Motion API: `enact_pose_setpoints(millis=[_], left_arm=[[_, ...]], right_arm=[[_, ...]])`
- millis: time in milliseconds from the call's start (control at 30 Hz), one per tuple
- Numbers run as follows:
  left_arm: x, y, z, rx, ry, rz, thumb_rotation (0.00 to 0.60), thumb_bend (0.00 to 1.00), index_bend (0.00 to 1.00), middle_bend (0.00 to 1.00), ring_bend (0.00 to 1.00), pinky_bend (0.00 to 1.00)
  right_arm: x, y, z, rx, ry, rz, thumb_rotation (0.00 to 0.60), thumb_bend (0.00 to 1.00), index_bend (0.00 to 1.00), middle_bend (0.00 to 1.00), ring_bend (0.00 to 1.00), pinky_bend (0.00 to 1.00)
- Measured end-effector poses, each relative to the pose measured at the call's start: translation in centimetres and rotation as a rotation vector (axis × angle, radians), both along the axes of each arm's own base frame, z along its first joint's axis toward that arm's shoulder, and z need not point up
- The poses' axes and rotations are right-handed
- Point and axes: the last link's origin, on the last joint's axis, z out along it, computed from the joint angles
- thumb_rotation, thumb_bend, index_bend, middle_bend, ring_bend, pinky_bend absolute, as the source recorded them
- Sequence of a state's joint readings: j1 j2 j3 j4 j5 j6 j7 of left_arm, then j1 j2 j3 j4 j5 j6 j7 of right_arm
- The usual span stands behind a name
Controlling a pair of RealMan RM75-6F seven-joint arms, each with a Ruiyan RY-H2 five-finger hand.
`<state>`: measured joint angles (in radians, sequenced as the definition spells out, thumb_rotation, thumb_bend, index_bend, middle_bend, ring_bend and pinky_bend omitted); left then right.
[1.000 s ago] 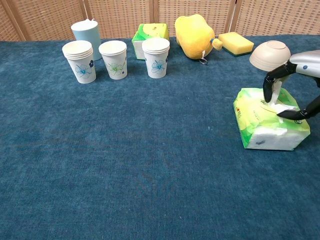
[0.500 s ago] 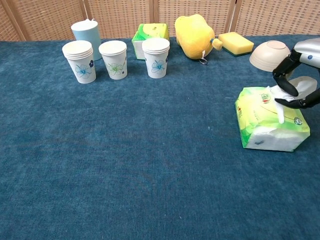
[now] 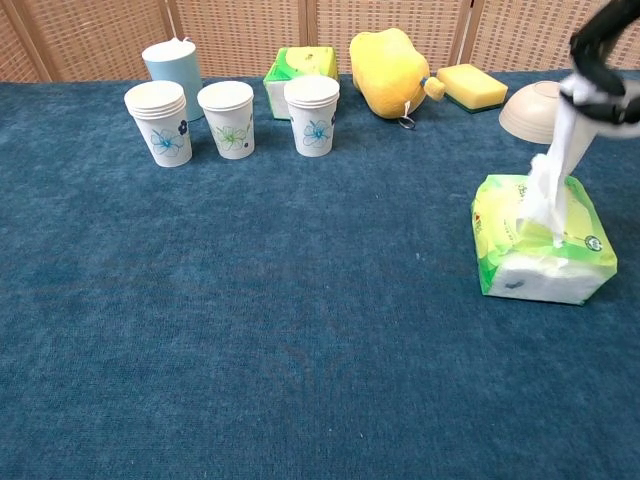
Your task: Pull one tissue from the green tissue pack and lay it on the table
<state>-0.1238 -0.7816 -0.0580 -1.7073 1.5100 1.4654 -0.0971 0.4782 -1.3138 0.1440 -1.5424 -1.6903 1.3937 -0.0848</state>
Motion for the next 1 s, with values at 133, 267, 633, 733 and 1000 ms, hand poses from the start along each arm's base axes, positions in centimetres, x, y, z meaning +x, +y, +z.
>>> enact_pose_setpoints(millis=[133, 267, 633, 733, 1000], left_arm=[[-0.1, 0.0, 0.0, 0.001, -0.001, 0.003, 0.600, 0.00, 0.00, 0.00, 0.00, 0.00], [-0.2, -0.1, 0.0, 0.001, -0.005, 0.005, 0.600, 0.00, 0.00, 0.00, 0.00, 0.00], [-0.4, -0.3, 0.0, 0.002, -0.001, 0.012, 0.600, 0.00, 0.00, 0.00, 0.00, 0.00], [-0.4, -0.3, 0.0, 0.001, 0.003, 0.015, 0.600, 0.00, 0.00, 0.00, 0.00, 0.00], [-0.4, -0.2, -0.1, 0.002, 0.004, 0.019, 0.600, 0.00, 0.00, 0.00, 0.00, 0.00]], right_arm=[[1.7, -0.4, 1.9, -0.061, -0.026, 0.050, 0.600, 0.47, 0.81, 0.75, 0.50, 0.44], [4.0, -1.2, 3.9, -0.122, -0.052, 0.107, 0.600, 0.47, 0.81, 0.75, 0.50, 0.44], [4.3, -4.5, 3.5, -0.126, -0.036, 0.072, 0.600, 0.47, 0.81, 0.75, 0.50, 0.44], [3.8, -4.8, 2.6, -0.108, -0.037, 0.061, 0.600, 0.47, 0.81, 0.75, 0.50, 0.44], [5.8, -3.5, -0.6, 0.020, -0.069, 0.099, 0.600, 0.47, 0.81, 0.74, 0.49, 0.44]])
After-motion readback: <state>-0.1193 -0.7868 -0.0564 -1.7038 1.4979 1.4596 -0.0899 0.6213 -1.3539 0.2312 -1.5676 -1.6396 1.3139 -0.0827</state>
